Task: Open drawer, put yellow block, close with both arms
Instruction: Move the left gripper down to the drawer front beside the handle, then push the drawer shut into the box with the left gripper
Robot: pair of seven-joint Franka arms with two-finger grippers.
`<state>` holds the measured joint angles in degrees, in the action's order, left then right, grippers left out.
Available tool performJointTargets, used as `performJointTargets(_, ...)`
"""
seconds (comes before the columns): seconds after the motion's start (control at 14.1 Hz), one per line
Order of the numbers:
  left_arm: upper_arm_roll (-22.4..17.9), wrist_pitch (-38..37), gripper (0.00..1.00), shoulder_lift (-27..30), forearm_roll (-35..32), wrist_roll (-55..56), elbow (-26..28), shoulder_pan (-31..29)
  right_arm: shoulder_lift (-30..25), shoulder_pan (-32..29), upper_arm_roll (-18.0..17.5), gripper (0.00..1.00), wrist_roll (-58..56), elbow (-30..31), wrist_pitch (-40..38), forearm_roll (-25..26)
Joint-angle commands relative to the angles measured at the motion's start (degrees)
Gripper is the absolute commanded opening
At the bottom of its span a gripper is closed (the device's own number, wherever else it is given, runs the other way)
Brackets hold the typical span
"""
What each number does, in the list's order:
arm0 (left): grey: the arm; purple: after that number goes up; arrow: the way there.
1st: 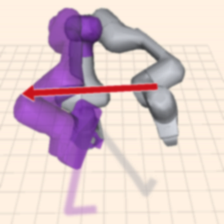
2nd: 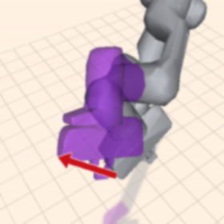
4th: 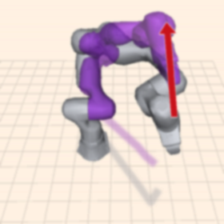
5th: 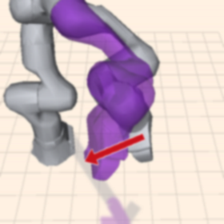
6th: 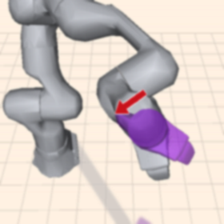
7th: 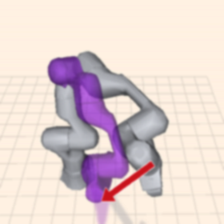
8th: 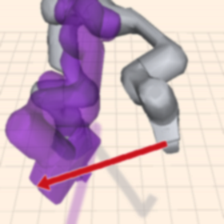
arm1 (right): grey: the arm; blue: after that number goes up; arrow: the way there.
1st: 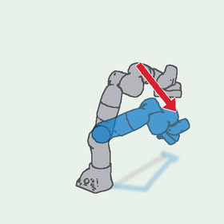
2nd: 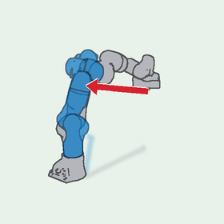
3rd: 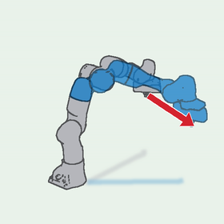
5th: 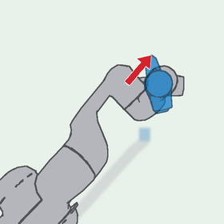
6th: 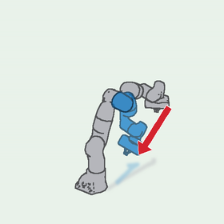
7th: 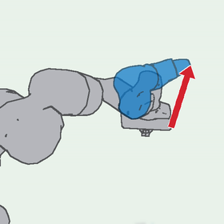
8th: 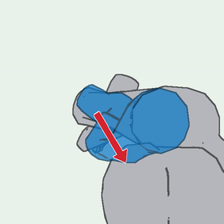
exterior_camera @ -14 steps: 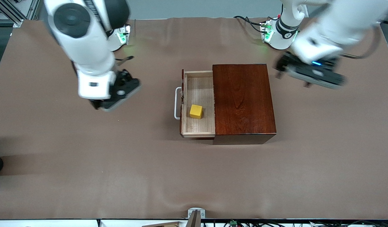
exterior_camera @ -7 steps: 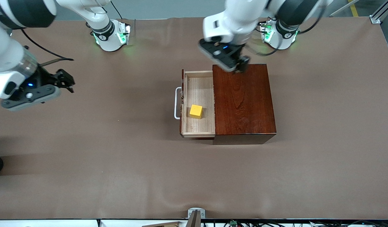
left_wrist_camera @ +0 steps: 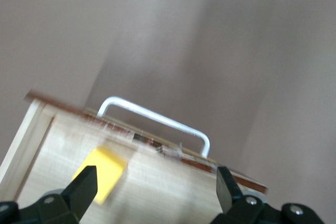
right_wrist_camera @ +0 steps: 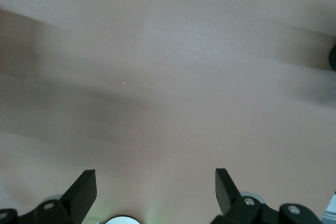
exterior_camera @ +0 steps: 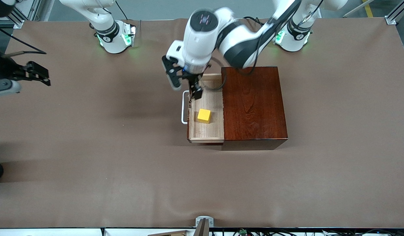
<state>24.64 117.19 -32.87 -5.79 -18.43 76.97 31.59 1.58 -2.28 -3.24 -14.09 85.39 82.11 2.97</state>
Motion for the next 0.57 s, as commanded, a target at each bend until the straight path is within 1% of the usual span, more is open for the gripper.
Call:
performJointTargets(0.0,-1.17,2.77,1.0,-7.19,-2.29,-13.86,-5.08,1.8,-3.25,-0.97,-0.28,1.0,1.6,2.76,-0.28,-1.13)
performJointTargets(0.14,-4.32,5.23,1.0,-8.87,-2.65,-20.4,-5.08,4.34,-3.34,-0.89,-0.36,1.0,5.2,2.76,-0.28,-1.91)
performJointTargets(0.21,-5.82,5.68,1.0,-9.57,-2.65,-21.55,-5.08,5.75,-3.34,-0.97,-0.19,1.0,6.0,2.85,-0.2,-3.48)
performJointTargets(0.35,-7.67,6.65,1.0,-10.19,-2.65,-21.74,-5.08,7.51,-3.95,-0.54,0.51,1.0,6.27,5.21,0.85,-4.03)
performJointTargets(0.5,-8.12,6.21,1.0,-10.37,-2.65,-21.57,-4.73,7.43,-4.31,-0.53,0.95,1.0,6.27,5.93,2.43,-4.11)
